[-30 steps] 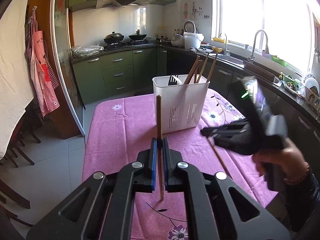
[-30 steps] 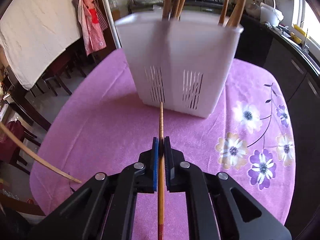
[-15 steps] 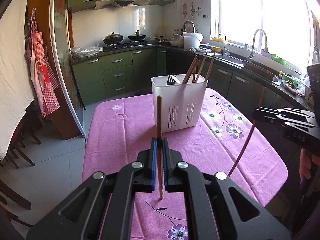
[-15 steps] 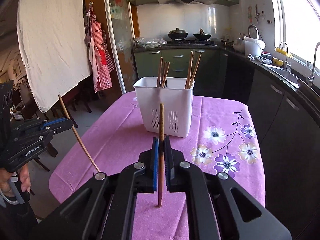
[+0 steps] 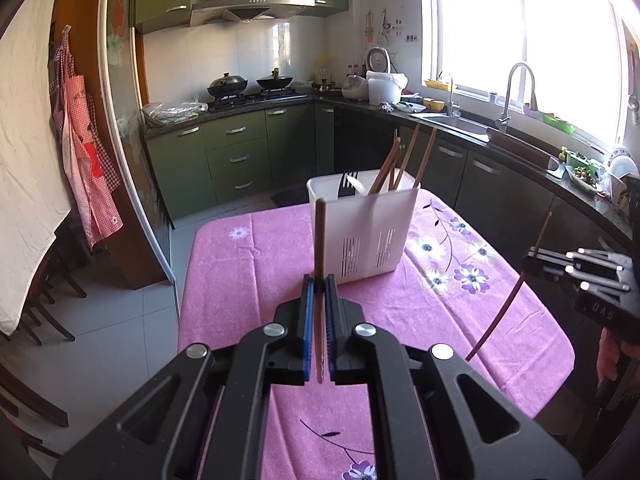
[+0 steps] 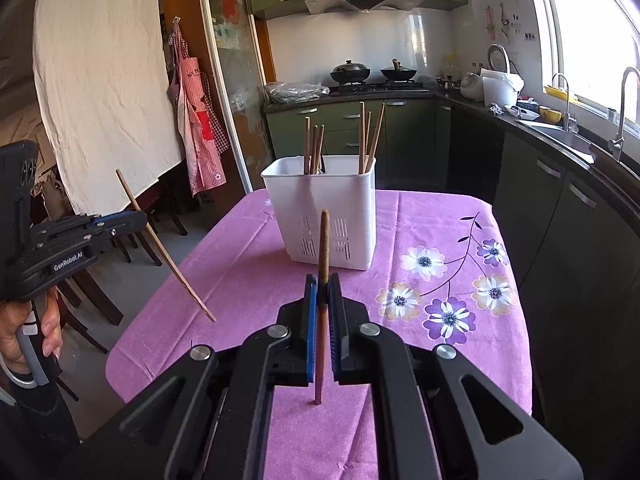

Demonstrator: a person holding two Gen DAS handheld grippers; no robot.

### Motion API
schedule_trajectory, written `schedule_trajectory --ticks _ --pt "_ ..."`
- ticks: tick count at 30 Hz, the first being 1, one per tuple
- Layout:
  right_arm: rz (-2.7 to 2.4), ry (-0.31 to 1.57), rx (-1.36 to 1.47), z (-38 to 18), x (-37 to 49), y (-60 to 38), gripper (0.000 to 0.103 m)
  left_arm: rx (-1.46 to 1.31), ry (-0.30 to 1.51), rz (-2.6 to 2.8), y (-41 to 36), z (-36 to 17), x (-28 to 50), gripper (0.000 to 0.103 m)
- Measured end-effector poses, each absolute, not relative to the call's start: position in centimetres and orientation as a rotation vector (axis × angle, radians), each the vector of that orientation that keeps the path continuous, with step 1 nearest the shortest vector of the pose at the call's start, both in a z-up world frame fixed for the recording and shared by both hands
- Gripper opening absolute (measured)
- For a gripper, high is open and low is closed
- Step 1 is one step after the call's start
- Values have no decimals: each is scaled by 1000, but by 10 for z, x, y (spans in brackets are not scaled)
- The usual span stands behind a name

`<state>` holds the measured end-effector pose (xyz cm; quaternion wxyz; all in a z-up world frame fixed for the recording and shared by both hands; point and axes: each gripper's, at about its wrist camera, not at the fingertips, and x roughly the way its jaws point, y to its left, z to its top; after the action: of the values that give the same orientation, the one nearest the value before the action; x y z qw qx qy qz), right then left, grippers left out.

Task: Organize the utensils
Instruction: 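Lift both chopsticks upright and carry them over the white caddy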

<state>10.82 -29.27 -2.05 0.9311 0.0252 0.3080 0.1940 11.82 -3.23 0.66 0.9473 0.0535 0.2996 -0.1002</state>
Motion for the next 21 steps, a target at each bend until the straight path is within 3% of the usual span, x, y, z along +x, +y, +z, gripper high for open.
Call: schedule_trajectory --ticks 11,21 --pt "407 630 75 -21 111 -298 6 104 484 -307 -45 113 165 5" --pt "422 631 88 -22 112 -300 6 127 395 -257 -72 146 237 5"
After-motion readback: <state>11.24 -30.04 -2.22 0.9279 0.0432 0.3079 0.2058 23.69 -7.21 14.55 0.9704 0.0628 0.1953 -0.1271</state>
